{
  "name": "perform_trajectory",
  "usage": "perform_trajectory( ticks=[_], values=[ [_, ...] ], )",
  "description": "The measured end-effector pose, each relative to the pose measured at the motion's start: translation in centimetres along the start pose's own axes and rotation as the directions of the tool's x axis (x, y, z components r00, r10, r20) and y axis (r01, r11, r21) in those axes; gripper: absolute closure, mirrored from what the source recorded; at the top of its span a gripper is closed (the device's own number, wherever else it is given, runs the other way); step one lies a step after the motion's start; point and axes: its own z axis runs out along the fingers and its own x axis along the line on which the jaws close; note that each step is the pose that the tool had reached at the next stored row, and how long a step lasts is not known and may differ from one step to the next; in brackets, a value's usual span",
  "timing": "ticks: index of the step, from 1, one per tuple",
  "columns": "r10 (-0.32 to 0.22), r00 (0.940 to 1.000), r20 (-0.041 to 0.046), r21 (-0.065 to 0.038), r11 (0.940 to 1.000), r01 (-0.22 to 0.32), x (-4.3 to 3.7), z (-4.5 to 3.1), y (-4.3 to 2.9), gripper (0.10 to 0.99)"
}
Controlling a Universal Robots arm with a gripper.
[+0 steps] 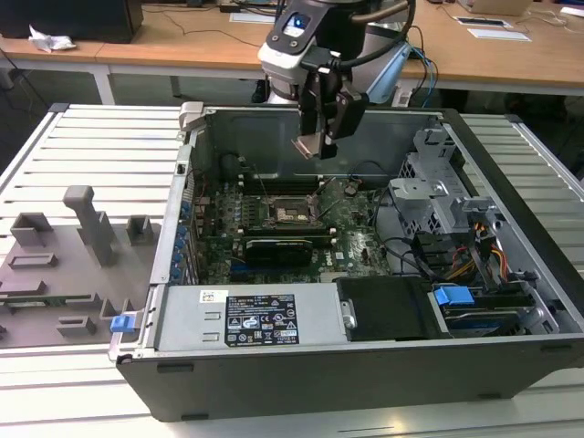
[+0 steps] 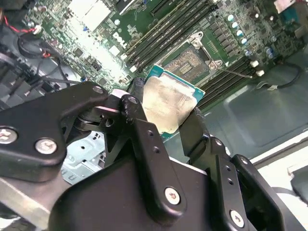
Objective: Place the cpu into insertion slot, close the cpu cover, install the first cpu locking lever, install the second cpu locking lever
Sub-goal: 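Place the cpu into insertion slot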
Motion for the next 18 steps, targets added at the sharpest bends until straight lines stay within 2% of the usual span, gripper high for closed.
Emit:
perform_trajectory(
  ticks=[1,4,9,11,12,13,15,18],
  values=[
    [0.031,0.9995,0.0010,0.001,0.9995,-0.031,0.00,0.03,0.00,0.545],
    [0.077,0.9971,0.0022,0.001,0.9971,-0.077,0.00,0.07,0.00,0.545],
    [0.158,0.9874,0.0044,0.003,0.9874,-0.158,0.00,0.14,0.00,0.545],
    [0.201,0.9795,0.0056,0.003,0.9795,-0.201,0.00,0.18,-0.01,0.545],
    [0.230,0.9731,0.0064,0.004,0.9731,-0.230,0.01,0.21,-0.01,0.545],
    [0.296,0.9551,0.0082,0.004,0.9551,-0.296,0.01,0.28,-0.01,0.545],
    [0.311,0.9503,0.0084,0.004,0.9503,-0.311,0.06,0.35,0.01,0.545],
    [0.316,0.9487,0.0091,0.005,0.9487,-0.316,0.38,0.51,0.10,0.545]
  ],
)
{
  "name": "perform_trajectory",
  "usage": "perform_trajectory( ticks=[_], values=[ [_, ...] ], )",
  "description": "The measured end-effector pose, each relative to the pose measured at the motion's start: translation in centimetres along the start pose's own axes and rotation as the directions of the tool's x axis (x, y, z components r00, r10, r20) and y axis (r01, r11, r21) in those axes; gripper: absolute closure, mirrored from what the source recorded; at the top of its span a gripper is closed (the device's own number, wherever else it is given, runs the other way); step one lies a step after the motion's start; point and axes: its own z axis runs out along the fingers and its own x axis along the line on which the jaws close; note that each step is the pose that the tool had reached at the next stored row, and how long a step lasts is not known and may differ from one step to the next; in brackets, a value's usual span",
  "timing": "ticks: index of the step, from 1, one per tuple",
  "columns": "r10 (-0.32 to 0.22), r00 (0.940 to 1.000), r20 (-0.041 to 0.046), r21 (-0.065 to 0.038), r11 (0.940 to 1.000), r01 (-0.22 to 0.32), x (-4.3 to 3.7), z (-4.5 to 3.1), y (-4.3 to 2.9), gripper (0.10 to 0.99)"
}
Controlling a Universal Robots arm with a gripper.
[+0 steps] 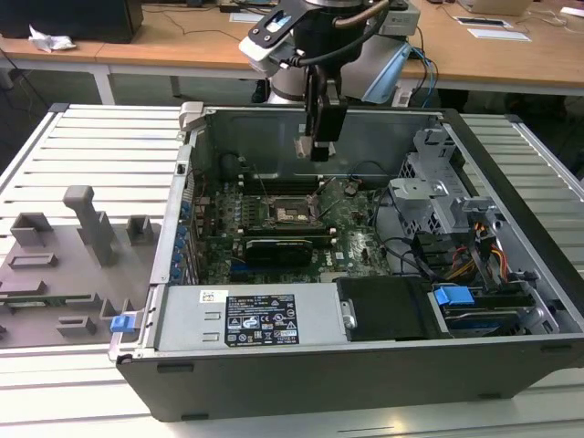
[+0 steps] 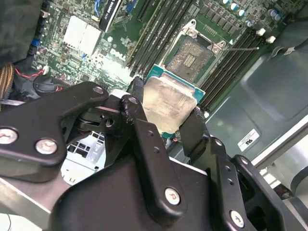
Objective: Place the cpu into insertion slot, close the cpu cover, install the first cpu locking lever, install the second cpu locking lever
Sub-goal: 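Place the cpu into insertion slot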
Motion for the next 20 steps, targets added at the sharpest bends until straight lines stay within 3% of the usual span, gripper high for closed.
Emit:
perform_trajectory(
  ticks=[2,6,12,20],
  values=[
    [-0.001,1.0000,0.0000,0.000,1.0000,0.001,0.03,0.35,-0.47,0.545],
    [-0.020,0.9998,-0.0003,0.000,0.9998,0.020,0.72,0.80,-0.55,0.545],
    [-0.020,0.9998,-0.0001,0.000,0.9998,0.020,0.87,1.12,-0.66,0.545],
    [-0.020,0.9998,0.0011,0.000,0.9998,0.020,2.10,1.90,-1.11,0.545]
  ],
)
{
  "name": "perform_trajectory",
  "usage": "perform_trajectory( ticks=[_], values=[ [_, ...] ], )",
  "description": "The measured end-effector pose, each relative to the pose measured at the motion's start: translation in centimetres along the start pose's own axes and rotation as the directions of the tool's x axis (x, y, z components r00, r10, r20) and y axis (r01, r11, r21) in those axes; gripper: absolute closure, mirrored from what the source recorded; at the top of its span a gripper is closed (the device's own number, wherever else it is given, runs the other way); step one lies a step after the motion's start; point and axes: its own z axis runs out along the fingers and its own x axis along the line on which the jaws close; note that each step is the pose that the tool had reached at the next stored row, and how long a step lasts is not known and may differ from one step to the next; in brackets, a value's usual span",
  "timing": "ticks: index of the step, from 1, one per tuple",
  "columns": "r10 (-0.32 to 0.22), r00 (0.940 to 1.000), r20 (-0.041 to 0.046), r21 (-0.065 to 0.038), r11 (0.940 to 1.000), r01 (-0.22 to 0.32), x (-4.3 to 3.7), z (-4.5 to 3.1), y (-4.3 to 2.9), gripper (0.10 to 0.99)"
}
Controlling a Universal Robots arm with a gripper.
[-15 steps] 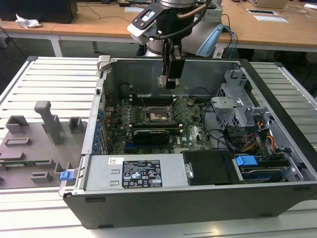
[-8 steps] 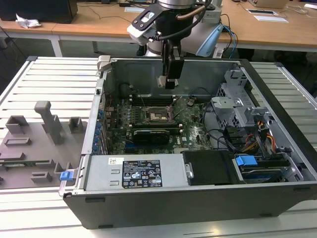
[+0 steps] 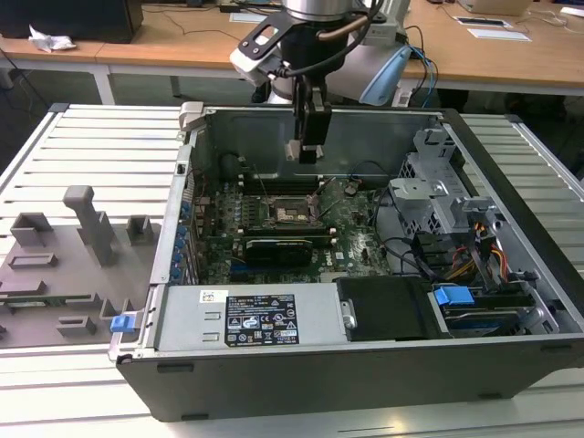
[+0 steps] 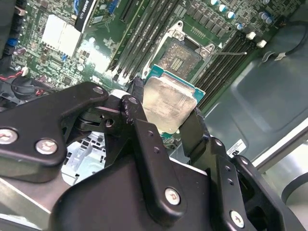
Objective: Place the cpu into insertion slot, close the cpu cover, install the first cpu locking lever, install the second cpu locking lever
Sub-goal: 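Place the cpu into insertion slot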
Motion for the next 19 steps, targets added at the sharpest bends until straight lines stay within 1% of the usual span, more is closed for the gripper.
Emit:
perform_trajectory(
  ticks=[4,7,11,18,19],
  values=[
    [0.000,1.0000,0.0012,0.000,1.0000,0.000,0.49,0.57,0.01,0.545],
    [0.000,1.0000,0.0038,0.000,1.0000,0.000,0.90,1.03,0.01,0.545],
    [0.000,1.0000,0.0040,0.000,1.0000,0.000,1.14,1.81,0.00,0.545],
    [0.000,1.0000,0.0047,0.000,1.0000,0.000,1.39,2.65,-0.01,0.545],
    [0.000,1.0000,0.0049,0.000,1.0000,0.000,1.45,2.91,-0.01,0.545]
  ],
)
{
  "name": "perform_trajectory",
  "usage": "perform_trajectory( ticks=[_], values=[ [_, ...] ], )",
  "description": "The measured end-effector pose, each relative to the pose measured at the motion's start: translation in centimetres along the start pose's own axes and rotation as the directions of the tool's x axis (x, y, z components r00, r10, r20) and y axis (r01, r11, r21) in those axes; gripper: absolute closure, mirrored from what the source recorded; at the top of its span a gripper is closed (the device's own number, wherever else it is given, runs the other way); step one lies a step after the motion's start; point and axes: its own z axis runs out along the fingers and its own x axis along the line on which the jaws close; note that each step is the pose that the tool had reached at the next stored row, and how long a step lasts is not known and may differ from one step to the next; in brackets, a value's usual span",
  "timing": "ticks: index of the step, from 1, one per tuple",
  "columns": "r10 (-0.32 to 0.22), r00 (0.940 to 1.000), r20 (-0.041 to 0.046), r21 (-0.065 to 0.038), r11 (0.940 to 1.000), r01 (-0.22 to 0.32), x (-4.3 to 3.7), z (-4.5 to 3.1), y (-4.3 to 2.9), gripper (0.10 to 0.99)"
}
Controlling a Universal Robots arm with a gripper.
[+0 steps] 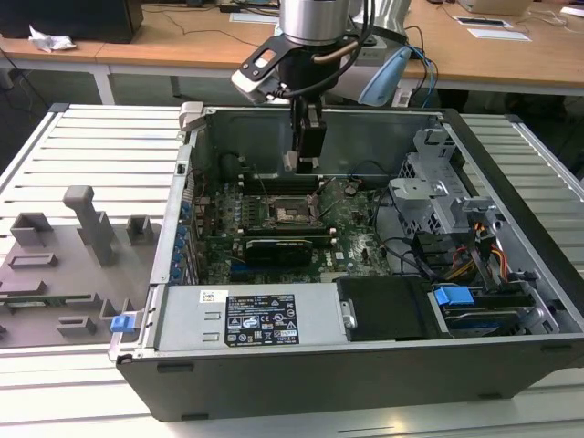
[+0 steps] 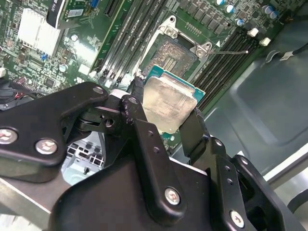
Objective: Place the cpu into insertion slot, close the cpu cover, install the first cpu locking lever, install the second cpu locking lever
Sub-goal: 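Place the cpu into insertion slot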
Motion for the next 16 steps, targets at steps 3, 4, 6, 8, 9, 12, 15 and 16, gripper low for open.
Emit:
perform_trajectory(
  ticks=[3,4,6,8,9,12,15,16],
  values=[
    [0.000,1.0000,0.0007,0.000,1.0000,0.000,0.10,0.42,0.00,0.545],
    [0.000,1.0000,0.0016,0.000,1.0000,0.000,0.14,0.58,-0.01,0.545],
    [0.000,1.0000,0.0026,0.000,1.0000,0.000,0.18,0.80,-0.01,0.545],
    [0.000,1.0000,0.0040,0.000,1.0000,0.000,0.19,1.00,-0.01,0.545],
    [0.000,1.0000,0.0048,0.000,1.0000,0.000,0.19,1.11,-0.02,0.545],
    [0.000,1.0000,0.0052,0.000,1.0000,0.000,0.20,1.57,-0.03,0.545],
    [0.000,1.0000,0.0054,0.001,1.0000,0.000,0.22,2.10,-0.04,0.545],
    [0.000,1.0000,0.0053,0.001,1.0000,0.000,0.22,2.20,-0.04,0.545]
  ],
)
